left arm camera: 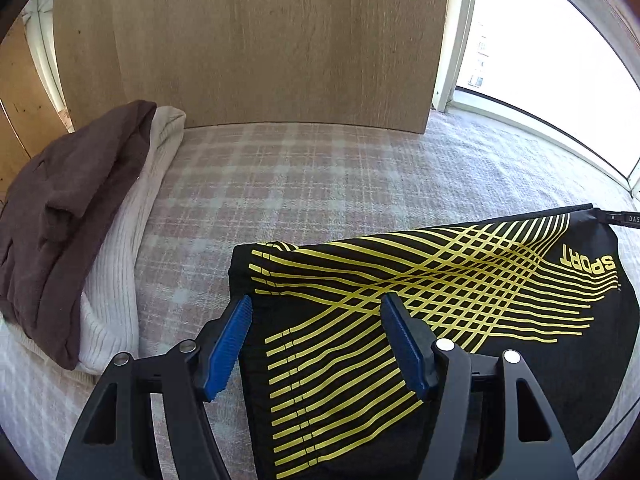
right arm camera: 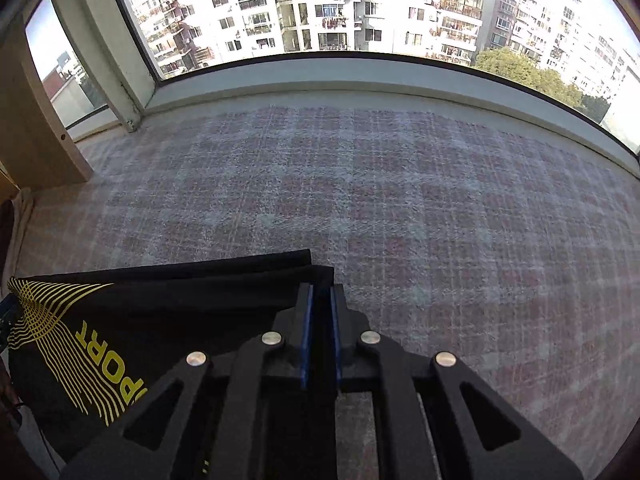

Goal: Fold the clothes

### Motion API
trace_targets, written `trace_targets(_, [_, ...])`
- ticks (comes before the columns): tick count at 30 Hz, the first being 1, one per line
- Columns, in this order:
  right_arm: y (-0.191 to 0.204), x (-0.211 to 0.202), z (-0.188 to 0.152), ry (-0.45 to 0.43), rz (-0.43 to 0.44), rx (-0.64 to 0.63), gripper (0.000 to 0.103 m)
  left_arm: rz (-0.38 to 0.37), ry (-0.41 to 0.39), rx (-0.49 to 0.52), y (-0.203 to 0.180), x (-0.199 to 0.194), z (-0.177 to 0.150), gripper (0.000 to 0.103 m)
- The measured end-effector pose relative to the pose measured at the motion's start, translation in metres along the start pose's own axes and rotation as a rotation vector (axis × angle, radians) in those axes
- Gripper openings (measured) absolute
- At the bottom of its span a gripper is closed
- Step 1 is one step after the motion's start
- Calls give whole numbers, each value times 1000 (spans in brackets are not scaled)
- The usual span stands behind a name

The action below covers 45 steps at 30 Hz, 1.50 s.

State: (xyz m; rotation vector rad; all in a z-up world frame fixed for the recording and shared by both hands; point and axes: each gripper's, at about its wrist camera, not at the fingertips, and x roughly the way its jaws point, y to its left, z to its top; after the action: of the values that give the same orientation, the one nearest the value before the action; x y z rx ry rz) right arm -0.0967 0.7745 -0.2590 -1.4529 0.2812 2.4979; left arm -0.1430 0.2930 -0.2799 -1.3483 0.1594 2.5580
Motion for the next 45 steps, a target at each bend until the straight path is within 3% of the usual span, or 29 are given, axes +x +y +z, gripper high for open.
trace_targets(3, [16, -10, -14, -17, 1, -14, 18, 11, 12, -39, 8, 3, 1, 65])
trace_targets(6, [38, -28, -29, -64, 31, -34, 44, 6, 37, -88, 18, 11, -1, 65])
trace_targets(7, [46, -33, -34, -76, 41, -43, 44, 4, 43, -102, 20, 13, -1, 67])
trace_targets(10, [76, -10, -40, 1, 81, -151, 44, 13, 40, -100, 20, 13, -2, 70])
trace_targets(18, [78, 12, 1, -4, 91, -103, 45, 28, 34, -102, 22, 9, -6, 71])
trace_targets(22, [81, -30, -14, -72, 125, -85, 45, 21, 22, -118, 26, -6, -5, 69])
trace_targets(25, [80, -54, -51, -54, 175, -41, 45, -8, 13, -122, 24, -22, -9, 69])
trace_targets(30, [101, -72, -121, -44, 176, -94, 45, -34, -15, -9, 0, -52, -30, 69])
trace_targets(33, [99, -66, -146, -34, 153, -107, 45, -14, 10, 71, -14, -52, -51, 70])
trace_targets(35, [95, -67, -143, -8, 139, -73, 45, 13, 47, 77, -13, -40, -62, 71])
trace_targets(38, [89, -78, -141, -54, 158, -42, 45, 12, 44, 25, -2, -35, -69, 85])
trace_targets(41, [87, -61, -144, 11, 122, -96, 46, 21, 49, -19, 9, -35, -69, 86])
trace_targets(45, [68, -81, -140, -43, 122, -34, 46, 63, 29, -7, 13, -52, -66, 82])
